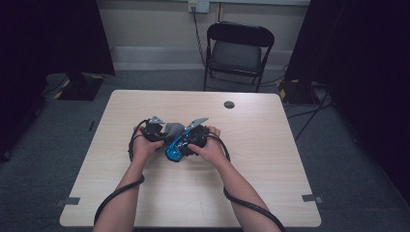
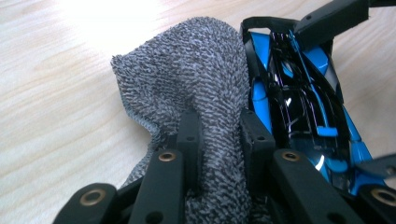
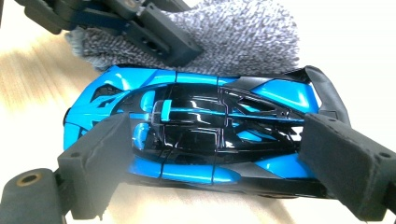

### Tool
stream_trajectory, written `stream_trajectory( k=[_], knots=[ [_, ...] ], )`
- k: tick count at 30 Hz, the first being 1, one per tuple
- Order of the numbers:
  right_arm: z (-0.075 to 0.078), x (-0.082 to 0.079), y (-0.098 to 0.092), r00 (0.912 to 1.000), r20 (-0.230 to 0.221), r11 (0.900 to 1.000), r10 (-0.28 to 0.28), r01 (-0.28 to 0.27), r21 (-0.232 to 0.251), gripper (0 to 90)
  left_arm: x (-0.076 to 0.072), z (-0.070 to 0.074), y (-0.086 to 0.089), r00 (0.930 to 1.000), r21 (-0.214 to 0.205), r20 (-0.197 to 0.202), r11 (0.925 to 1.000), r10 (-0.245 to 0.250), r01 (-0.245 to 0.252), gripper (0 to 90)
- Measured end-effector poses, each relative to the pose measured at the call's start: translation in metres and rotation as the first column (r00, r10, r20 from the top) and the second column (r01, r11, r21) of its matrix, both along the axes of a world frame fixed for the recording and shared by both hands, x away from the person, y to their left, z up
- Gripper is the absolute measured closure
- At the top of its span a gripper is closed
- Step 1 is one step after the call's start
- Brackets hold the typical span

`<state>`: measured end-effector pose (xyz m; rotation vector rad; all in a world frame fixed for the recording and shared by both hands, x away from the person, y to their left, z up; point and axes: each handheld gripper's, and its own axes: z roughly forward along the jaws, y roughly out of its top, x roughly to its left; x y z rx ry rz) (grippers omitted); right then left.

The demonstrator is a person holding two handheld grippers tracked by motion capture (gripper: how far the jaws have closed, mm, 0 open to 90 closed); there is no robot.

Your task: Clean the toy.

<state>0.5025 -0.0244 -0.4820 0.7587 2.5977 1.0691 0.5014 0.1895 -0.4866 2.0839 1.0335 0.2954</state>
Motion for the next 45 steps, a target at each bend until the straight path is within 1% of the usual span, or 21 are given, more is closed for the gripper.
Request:
stream_trajectory(
  k=[1,2,3,6,8,10,11,12,14,18,19,22,24,26,27,28,32,39,41,45],
  knots=[
    [0.000,0.000,0.000,1.0000,0.000,1.0000,0.000,0.000,0.000,9.3,-0.001,-0.001,0.000,1.0000,-0.017,0.000,0.9998,0.010,-0.010,73.4],
    [0.000,0.000,0.000,1.0000,0.000,1.0000,0.000,0.000,-0.001,9.3,-0.002,0.000,0.001,1.0000,-0.003,-0.002,1.0000,-0.001,0.001,73.4],
    [0.000,0.000,0.000,1.0000,0.000,1.0000,0.000,0.000,-0.001,9.3,-0.003,0.000,0.002,1.0000,-0.001,0.003,1.0000,0.001,-0.001,73.4],
    [0.000,-0.001,0.001,1.0000,-0.003,1.0000,-0.001,0.000,-0.004,9.3,-0.006,0.000,0.003,1.0000,-0.010,0.001,0.9999,0.006,-0.006,73.4],
    [0.000,-0.001,0.001,1.0000,-0.003,1.0000,0.001,-0.001,-0.003,9.4,-0.008,0.000,0.006,1.0000,0.002,0.005,1.0000,0.002,-0.002,73.4],
    [0.000,-0.001,0.001,1.0000,-0.001,1.0000,0.000,0.000,-0.002,9.3,-0.009,0.000,0.007,1.0000,0.004,0.001,1.0000,-0.003,0.003,73.4],
    [0.000,-0.001,0.001,1.0000,0.000,1.0000,0.001,-0.001,-0.003,9.3,-0.011,0.001,0.007,1.0000,0.001,-0.002,1.0000,-0.001,0.001,73.4],
    [0.000,-0.001,0.001,1.0000,0.000,1.0000,0.001,-0.001,-0.001,9.3,-0.011,0.001,0.008,1.0000,0.005,0.001,1.0000,-0.002,0.002,73.4],
    [0.000,-0.001,0.001,1.0000,0.000,1.0000,0.000,0.000,-0.003,9.3,-0.013,0.000,0.008,1.0000,-0.001,0.005,1.0000,0.007,-0.007,73.5],
    [0.000,-0.001,0.001,1.0000,-0.002,1.0000,0.002,-0.002,-0.003,9.3,-0.016,0.001,0.011,1.0000,0.016,0.001,0.9999,-0.001,0.001,73.5],
    [0.000,-0.001,0.001,1.0000,-0.003,1.0000,0.000,0.000,-0.004,9.3,-0.017,0.001,0.011,1.0000,0.012,-0.004,0.9999,-0.002,0.002,73.5],
    [0.000,-0.001,0.001,1.0000,-0.003,1.0000,0.000,0.000,-0.004,9.3,-0.020,0.002,0.014,1.0000,0.016,-0.007,0.9999,-0.004,0.004,73.5],
    [0.000,0.000,0.001,1.0000,-0.002,1.0000,0.001,-0.001,-0.004,9.3,-0.023,0.002,0.015,1.0000,0.012,-0.005,0.9999,0.002,-0.002,73.5],
    [0.000,0.000,0.001,1.0000,-0.003,1.0000,0.001,-0.001,-0.005,9.3,-0.026,0.002,0.017,1.0000,0.017,-0.001,0.9999,0.000,0.000,73.5],
    [0.000,0.000,0.001,1.0000,-0.002,1.0000,0.001,-0.001,-0.004,9.3,-0.027,0.001,0.017,1.0000,0.005,-0.004,0.9999,0.009,-0.009,73.5],
    [0.000,0.000,0.001,1.0000,-0.002,1.0000,0.001,-0.001,-0.004,9.3,-0.028,0.001,0.018,1.0000,0.013,-0.001,0.9999,0.005,-0.005,73.5],
    [0.000,-0.001,0.001,1.0000,-0.002,1.0000,0.000,0.000,-0.003,9.4,-0.032,0.001,0.022,1.0000,0.012,-0.005,0.9999,0.006,-0.006,73.5],
    [0.000,0.000,0.001,1.0000,-0.003,1.0000,-0.001,0.001,-0.005,9.3,-0.043,0.002,0.027,0.9996,0.004,-0.024,0.9999,0.015,-0.015,73.4],
    [0.001,-0.001,0.001,1.0000,-0.003,1.0000,0.000,0.000,-0.006,9.3,-0.046,0.002,0.028,0.9996,0.005,-0.021,0.9998,0.019,-0.019,73.4],
    [0.001,-0.001,0.002,1.0000,-0.005,1.0000,-0.001,0.001,-0.009,9.4,-0.052,0.002,0.029,0.9993,-0.002,-0.028,0.9997,0.025,-0.025,73.3]
  ],
)
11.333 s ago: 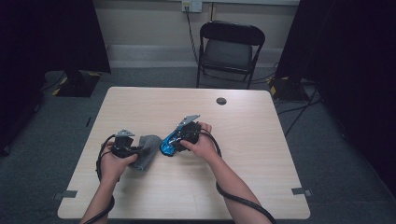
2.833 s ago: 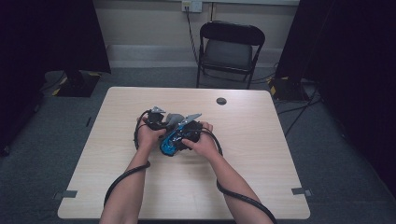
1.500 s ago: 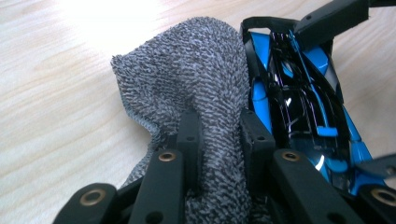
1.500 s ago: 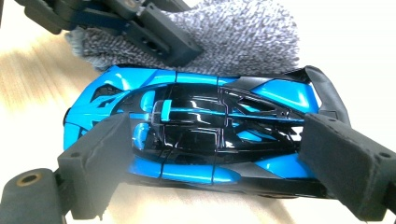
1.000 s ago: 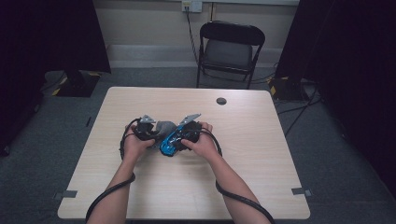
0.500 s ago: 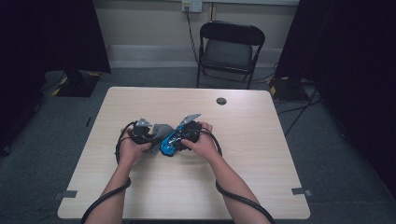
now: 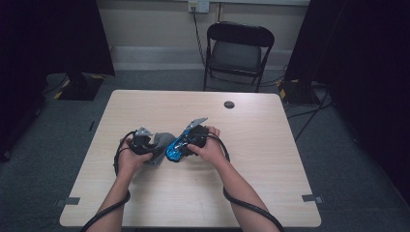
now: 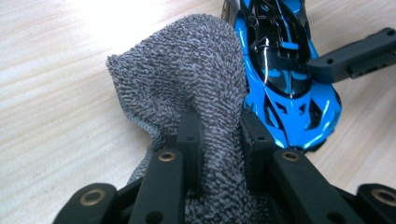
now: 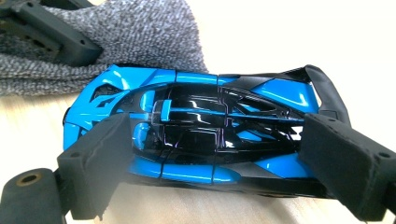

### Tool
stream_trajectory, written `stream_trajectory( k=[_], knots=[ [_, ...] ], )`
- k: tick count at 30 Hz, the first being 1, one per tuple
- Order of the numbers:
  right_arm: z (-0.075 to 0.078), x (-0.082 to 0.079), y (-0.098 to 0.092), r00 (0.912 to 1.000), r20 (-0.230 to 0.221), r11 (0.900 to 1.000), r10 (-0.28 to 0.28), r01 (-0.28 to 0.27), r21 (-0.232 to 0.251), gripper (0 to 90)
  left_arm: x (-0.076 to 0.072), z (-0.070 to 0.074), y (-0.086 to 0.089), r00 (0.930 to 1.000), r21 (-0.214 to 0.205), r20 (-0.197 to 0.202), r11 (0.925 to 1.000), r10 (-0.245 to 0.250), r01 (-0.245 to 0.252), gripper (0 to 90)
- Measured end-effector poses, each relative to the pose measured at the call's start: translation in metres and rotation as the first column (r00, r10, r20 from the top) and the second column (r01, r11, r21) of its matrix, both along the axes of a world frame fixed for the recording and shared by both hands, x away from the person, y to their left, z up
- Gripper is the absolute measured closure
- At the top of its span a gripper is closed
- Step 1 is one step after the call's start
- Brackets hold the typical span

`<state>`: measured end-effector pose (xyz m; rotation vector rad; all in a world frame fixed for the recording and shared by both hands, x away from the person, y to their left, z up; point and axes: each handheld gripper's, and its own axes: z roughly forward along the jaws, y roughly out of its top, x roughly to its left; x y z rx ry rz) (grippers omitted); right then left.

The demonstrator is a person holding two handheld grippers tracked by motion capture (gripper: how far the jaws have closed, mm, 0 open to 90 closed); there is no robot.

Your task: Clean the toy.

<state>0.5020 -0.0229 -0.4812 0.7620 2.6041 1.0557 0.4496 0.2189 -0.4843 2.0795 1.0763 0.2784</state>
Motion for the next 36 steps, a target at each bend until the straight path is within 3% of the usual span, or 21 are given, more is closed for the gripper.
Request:
stream_trajectory(
  k=[4,5,12,17,24,36],
  knots=[
    [0.000,0.000,0.000,1.0000,0.000,1.0000,0.000,0.000,0.001,9.4,-0.007,-0.001,0.002,1.0000,-0.010,0.003,0.9999,0.002,-0.002,73.1],
    [0.000,0.000,0.000,1.0000,0.000,1.0000,0.000,0.000,-0.001,9.4,-0.009,-0.002,0.002,0.9997,-0.029,0.011,0.9994,0.020,-0.020,73.1],
    [0.000,0.000,0.000,1.0000,0.001,1.0000,-0.001,0.001,0.002,9.4,-0.021,-0.001,0.002,0.9998,-0.024,-0.009,0.9995,0.018,-0.019,73.0],
    [0.000,0.000,0.000,1.0000,0.001,1.0000,-0.002,0.002,-0.001,9.4,-0.031,-0.002,0.002,0.9993,-0.052,-0.024,0.9982,0.029,-0.030,72.9],
    [0.001,0.000,0.001,1.0000,-0.004,0.9999,-0.004,0.004,-0.012,9.5,-0.045,-0.002,-0.001,0.9994,-0.056,-0.023,0.9981,0.026,-0.027,73.0],
    [0.002,0.000,0.002,0.9999,-0.006,0.9997,-0.010,0.010,-0.021,9.9,-0.065,0.001,-0.008,0.9983,-0.036,-0.047,0.9988,-0.035,0.033,72.3]
  ],
)
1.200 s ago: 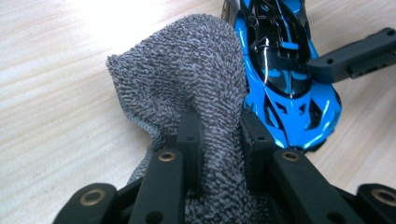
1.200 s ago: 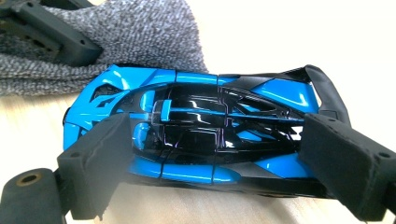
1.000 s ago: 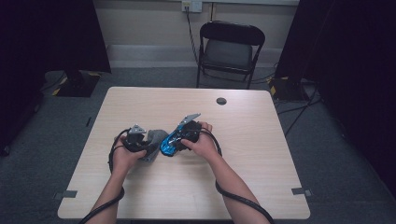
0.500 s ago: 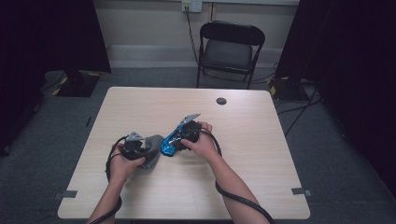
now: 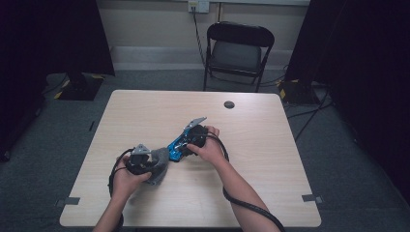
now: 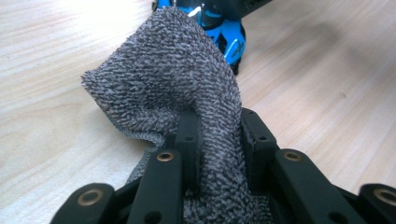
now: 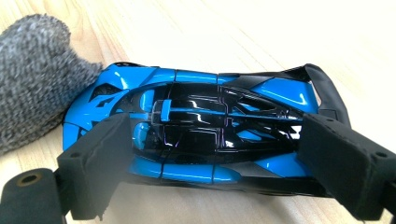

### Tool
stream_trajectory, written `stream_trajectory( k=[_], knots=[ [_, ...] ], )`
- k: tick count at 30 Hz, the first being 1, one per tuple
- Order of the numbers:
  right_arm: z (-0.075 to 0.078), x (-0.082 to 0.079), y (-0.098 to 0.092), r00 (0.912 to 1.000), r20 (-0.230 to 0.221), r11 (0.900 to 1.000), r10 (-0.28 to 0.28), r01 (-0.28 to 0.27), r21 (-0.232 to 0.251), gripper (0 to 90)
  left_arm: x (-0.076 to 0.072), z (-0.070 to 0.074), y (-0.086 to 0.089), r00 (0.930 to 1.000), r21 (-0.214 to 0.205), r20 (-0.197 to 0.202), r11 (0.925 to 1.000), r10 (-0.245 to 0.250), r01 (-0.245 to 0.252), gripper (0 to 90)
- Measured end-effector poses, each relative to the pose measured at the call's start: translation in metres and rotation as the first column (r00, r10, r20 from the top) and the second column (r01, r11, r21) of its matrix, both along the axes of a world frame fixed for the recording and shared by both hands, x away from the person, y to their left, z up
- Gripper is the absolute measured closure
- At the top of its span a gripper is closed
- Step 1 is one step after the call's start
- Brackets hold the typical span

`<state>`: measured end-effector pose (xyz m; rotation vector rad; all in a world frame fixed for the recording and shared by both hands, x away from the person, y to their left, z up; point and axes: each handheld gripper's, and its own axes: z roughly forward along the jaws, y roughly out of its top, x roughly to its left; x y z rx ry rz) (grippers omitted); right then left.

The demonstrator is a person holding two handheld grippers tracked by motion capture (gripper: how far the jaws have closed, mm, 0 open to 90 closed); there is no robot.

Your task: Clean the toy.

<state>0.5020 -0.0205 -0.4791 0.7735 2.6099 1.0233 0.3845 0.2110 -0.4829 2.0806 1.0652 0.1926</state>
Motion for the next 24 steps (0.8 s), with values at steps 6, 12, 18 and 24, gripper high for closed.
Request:
stream_trajectory(
  k=[6,12,18,24],
  knots=[
    [-0.001,0.000,-0.002,1.0000,0.007,0.9998,-0.001,0.001,0.017,9.8,-0.006,0.000,-0.005,0.9997,-0.014,-0.013,0.9997,-0.020,0.020,71.2],
    [-0.003,0.000,-0.004,0.9999,0.017,0.9995,-0.005,0.005,0.030,9.9,-0.010,0.001,-0.010,0.9983,-0.024,-0.028,0.9985,-0.051,0.050,71.2],
    [-0.002,-0.001,-0.003,0.9998,0.018,0.9995,-0.010,0.010,0.029,10.0,-0.016,0.003,-0.015,0.9960,-0.021,-0.046,0.9970,-0.076,0.075,70.3],
    [-0.001,-0.004,-0.003,0.9998,0.016,0.9995,-0.013,0.012,0.029,14.0,-0.020,0.005,-0.021,0.9934,-0.004,-0.054,0.9949,-0.101,0.101,70.2]
  ],
)
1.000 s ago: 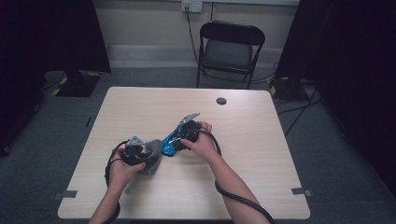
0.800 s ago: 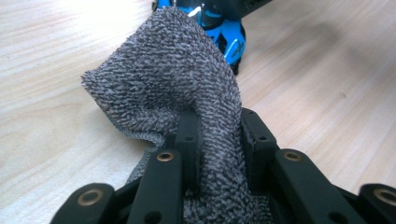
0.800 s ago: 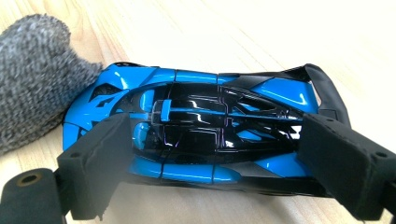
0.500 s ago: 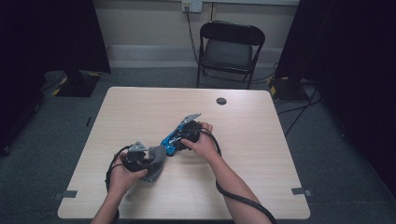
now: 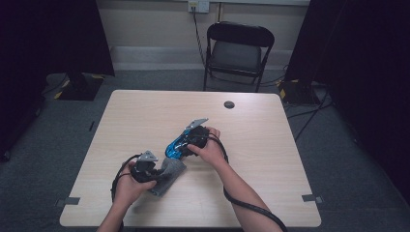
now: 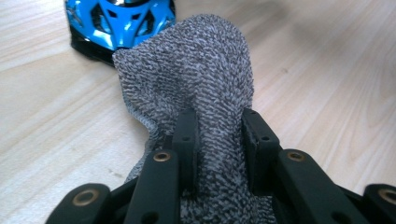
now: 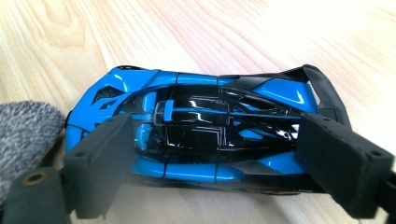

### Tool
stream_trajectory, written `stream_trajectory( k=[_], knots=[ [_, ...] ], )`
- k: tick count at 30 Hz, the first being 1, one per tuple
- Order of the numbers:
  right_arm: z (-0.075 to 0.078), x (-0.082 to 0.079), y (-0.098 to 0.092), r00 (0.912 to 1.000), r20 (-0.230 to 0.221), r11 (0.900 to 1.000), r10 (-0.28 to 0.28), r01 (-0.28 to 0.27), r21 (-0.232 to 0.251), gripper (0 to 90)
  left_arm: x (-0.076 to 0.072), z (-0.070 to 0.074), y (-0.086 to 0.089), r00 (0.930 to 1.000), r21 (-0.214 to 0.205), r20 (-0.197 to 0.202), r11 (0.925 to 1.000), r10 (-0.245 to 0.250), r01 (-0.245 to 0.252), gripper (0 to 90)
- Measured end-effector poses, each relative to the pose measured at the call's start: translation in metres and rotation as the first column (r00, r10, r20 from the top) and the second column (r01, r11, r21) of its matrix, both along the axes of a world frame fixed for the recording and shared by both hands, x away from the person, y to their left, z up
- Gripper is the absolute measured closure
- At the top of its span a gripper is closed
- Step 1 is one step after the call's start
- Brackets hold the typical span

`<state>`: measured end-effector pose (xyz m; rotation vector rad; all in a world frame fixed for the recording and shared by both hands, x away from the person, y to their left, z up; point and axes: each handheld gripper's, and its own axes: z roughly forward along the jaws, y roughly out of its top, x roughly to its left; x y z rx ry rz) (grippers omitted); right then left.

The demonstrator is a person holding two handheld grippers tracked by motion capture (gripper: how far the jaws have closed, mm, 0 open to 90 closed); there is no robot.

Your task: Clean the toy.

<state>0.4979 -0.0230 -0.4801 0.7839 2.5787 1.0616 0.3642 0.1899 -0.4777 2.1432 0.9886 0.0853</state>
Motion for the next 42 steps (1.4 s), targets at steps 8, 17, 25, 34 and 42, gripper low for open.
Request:
stream_trajectory(
  k=[8,17,25,34,42],
  knots=[
    [0.009,-0.001,-0.003,0.9991,-0.041,0.9990,-0.013,0.014,0.041,17.9,-0.003,0.003,-0.005,0.9999,0.012,0.009,0.9999,-0.008,0.008,70.0],
    [0.034,-0.009,-0.016,0.9999,0.006,0.9989,0.015,-0.015,0.045,16.9,-0.007,0.009,-0.025,0.9987,0.000,0.034,0.9993,-0.038,0.038,69.7],
    [0.048,-0.018,-0.058,0.9993,0.035,0.9989,-0.014,0.012,0.045,16.9,-0.002,0.010,-0.059,0.9964,-0.004,0.042,0.9973,-0.073,0.074,69.6],
    [0.052,-0.019,-0.108,0.9958,0.023,0.9926,-0.088,0.086,0.086,17.8,0.014,0.002,-0.106,0.9966,-0.050,0.045,0.9962,-0.069,0.071,69.2],
    [0.052,-0.026,-0.127,0.9952,0.023,0.9930,-0.095,0.093,0.073,18.0,0.037,0.003,-0.143,0.9962,-0.016,0.055,0.9975,-0.067,0.068,68.4]
  ],
)
